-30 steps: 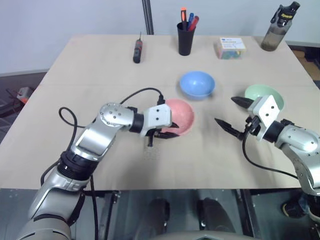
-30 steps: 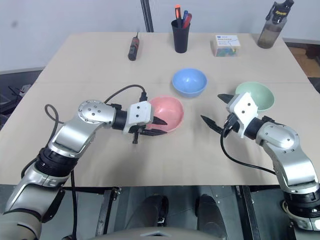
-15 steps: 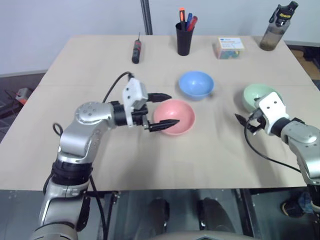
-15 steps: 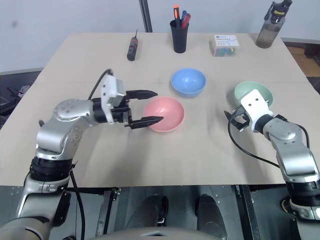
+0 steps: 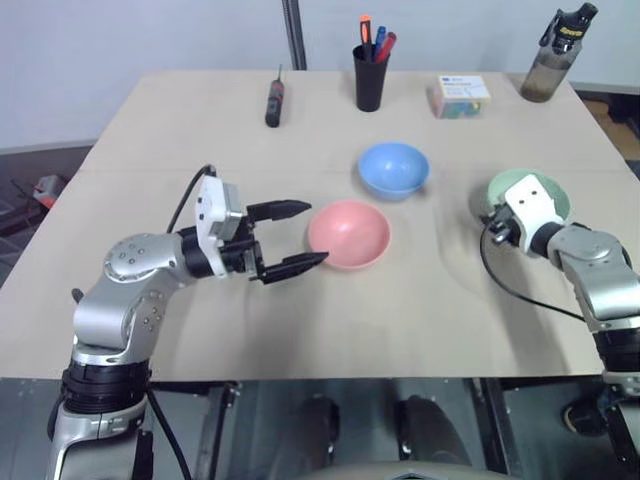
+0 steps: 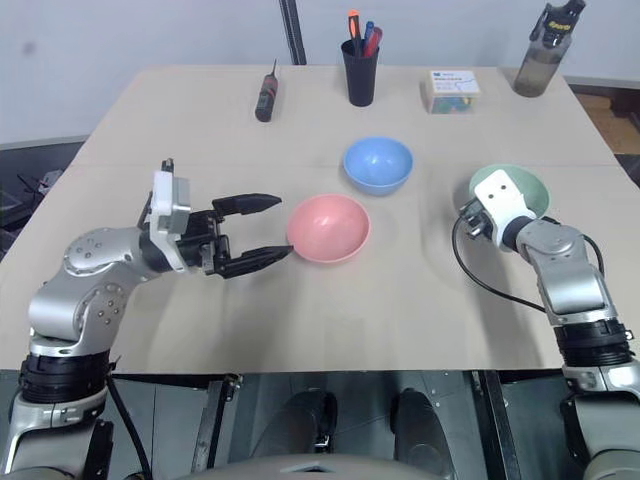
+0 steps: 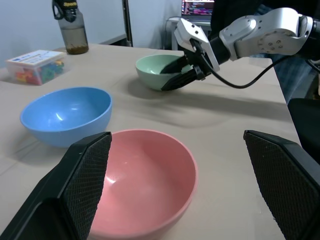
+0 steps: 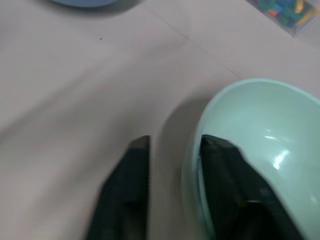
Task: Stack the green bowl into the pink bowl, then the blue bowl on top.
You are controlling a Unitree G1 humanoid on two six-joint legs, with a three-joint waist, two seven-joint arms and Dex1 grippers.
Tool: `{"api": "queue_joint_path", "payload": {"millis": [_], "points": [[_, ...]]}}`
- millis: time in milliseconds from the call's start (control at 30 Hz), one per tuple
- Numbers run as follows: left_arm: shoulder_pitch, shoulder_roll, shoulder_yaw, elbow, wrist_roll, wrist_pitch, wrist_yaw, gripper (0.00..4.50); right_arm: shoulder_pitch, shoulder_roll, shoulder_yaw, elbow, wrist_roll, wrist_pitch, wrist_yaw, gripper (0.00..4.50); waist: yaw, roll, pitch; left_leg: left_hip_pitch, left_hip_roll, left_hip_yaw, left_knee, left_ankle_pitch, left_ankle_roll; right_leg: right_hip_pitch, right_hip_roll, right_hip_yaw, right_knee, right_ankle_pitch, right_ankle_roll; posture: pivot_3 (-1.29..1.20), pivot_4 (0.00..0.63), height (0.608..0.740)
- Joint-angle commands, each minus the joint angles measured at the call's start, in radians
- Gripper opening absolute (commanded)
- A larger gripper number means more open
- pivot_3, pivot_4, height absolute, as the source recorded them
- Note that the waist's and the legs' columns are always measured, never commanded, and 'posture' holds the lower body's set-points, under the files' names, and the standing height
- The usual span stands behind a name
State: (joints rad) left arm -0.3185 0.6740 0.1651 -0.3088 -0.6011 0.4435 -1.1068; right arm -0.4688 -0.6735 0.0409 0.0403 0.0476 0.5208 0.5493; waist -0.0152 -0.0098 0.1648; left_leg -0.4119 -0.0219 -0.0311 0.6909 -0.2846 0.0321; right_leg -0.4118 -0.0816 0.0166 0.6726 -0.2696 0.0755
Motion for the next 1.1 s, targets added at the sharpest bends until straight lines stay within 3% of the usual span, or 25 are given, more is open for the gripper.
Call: {"api": "queue_joint_path", "payload": {"millis": [33, 167, 300, 600, 767, 967, 1100], "points": [[0.02, 0.013, 0.054, -0.047, -0.051, -0.011, 0.009, 4.5, -0.04, 0.001, -0.005, -0.067, 0.014, -0.014, 0.035, 0.02, -0.001, 0.0, 0.0, 0.0, 0.0, 0.0, 0.0, 0.0, 0.0, 0.0, 0.0, 0.0, 0.0, 0.0, 0.0, 0.0, 0.15, 0.74], [0.042, -0.009, 0.089, -0.011, -0.038, -0.085, 0.018, 4.5, -0.063, 0.04, 0.016, -0.257, 0.131, -0.009, 0.151, 0.02, -0.005, 0.0, 0.0, 0.0, 0.001, 0.0, 0.0, 0.0, 0.0, -0.001, 0.001, 0.0, 0.0, 0.0, 0.0, 0.0, 0.15, 0.74], [0.098, -0.025, 0.16, 0.018, -0.127, -0.091, -0.011, 4.5, -0.097, 0.142, 0.089, -0.415, 0.214, 0.02, 0.187, 0.02, -0.018, 0.0, 0.0, 0.0, 0.002, 0.0, -0.001, 0.0, 0.0, -0.001, 0.001, 0.0, 0.0, 0.0, 0.0, 0.0, 0.15, 0.74], [0.136, -0.009, 0.168, 0.032, -0.132, -0.099, -0.022, 4.5, -0.149, 0.303, 0.271, -0.323, 0.294, 0.043, 0.313, 0.02, -0.008, -0.001, -0.001, 0.0, 0.0, -0.002, -0.001, 0.0, 0.0, 0.0, -0.001, -0.002, 0.0, 0.0, 0.0, 0.0, 0.15, 0.74], [0.147, -0.012, 0.159, 0.009, -0.129, -0.1, -0.011, 4.5, -0.174, 0.313, 0.335, -0.228, 0.238, -0.024, 0.371, 1.76, -0.011, -0.001, -0.001, 0.0, 0.0, -0.002, -0.001, 0.0, -0.001, 0.0, -0.001, -0.002, 0.0, 0.0, 0.0, 0.0, 0.15, 0.74], [0.171, -0.021, 0.153, -0.015, -0.125, -0.103, 0.016, 4.5, -0.198, 0.253, 0.153, -0.268, 0.286, -0.1, 0.363, 4.29, -0.012, -0.001, -0.001, 0.0, 0.0, -0.002, -0.001, 0.0, -0.001, -0.001, -0.001, -0.002, 0.0, 0.0, 0.0, 0.0, 0.15, 0.74], [0.175, -0.03, 0.128, -0.035, -0.116, -0.102, 0.034, 4.5, -0.247, 0.132, 0.12, -0.121, 0.223, -0.246, 0.464, 4.29, -0.009, -0.001, -0.001, 0.0, -0.001, -0.002, -0.001, 0.0, -0.001, 0.0, -0.001, -0.002, 0.0, 0.0, 0.0, 0.0, 0.15, 0.74]]}}
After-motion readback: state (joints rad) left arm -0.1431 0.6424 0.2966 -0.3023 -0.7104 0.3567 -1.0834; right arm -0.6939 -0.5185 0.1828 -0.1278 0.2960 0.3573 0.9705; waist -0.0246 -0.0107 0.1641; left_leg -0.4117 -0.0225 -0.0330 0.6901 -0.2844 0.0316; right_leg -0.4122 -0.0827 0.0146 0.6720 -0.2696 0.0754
